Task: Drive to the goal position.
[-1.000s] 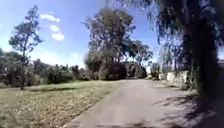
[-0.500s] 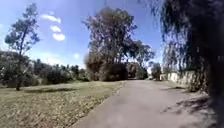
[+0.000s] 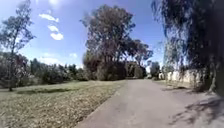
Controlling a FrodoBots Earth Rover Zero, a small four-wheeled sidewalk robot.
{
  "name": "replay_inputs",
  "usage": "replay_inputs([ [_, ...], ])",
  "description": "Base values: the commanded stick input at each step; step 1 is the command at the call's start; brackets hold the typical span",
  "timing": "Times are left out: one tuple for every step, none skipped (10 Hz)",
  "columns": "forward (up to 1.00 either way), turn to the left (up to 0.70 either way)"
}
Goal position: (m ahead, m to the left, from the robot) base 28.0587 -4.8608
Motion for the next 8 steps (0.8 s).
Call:
replay_inputs([
  [0.00, 0.00],
  [0.00, 0.00],
  [0.00, 0.00],
  [0.00, 0.00],
  [0.01, 0.00],
  [0.36, 0.00],
  [0.72, 0.00],
  [1.00, 0.00],
])
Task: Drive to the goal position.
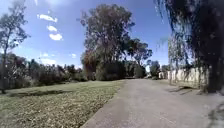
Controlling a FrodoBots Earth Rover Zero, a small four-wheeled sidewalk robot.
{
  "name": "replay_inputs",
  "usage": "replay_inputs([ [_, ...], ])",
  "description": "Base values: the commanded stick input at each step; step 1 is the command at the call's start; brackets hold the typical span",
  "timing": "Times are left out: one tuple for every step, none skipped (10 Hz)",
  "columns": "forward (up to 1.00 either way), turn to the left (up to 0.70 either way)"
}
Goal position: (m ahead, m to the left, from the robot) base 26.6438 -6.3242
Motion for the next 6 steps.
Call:
replay_inputs([
  [1.00, 0.00],
  [1.00, 0.00],
  [1.00, 0.00],
  [1.00, -0.01],
  [1.00, -0.02],
  [1.00, -0.40],
])
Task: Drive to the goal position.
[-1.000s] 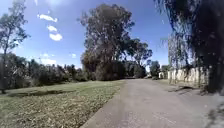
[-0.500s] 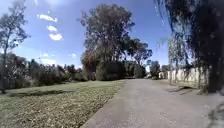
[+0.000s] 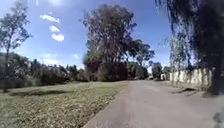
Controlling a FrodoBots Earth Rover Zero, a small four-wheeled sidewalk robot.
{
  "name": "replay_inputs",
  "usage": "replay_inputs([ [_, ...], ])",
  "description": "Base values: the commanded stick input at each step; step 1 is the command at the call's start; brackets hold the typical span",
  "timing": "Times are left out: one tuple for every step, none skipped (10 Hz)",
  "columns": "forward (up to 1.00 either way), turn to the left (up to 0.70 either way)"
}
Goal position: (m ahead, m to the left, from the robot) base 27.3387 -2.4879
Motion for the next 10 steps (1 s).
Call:
replay_inputs([
  [1.00, -0.40],
  [1.00, -0.40],
  [1.00, -0.40],
  [1.00, -0.40],
  [1.00, -0.40],
  [1.00, -0.31],
  [1.00, -0.17],
  [1.00, -0.03],
  [1.00, 0.00],
  [1.00, 0.00],
])
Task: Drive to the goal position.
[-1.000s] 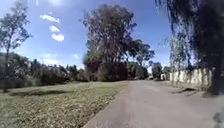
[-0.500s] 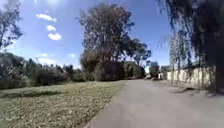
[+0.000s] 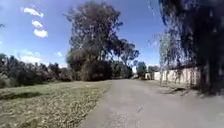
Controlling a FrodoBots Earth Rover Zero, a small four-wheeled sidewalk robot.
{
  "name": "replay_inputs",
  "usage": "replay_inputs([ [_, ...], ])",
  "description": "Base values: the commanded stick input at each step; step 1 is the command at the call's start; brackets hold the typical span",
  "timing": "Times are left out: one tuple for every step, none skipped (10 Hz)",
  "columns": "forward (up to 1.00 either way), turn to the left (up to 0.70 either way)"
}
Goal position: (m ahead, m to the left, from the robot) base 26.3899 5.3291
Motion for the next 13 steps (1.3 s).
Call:
replay_inputs([
  [1.00, 0.00],
  [1.00, 0.00],
  [1.00, 0.00],
  [1.00, 0.00],
  [1.00, 0.00],
  [1.00, 0.00],
  [1.00, 0.00],
  [1.00, 0.00],
  [1.00, 0.00],
  [1.00, 0.00],
  [1.00, 0.00],
  [1.00, 0.00],
  [1.00, 0.10],
])
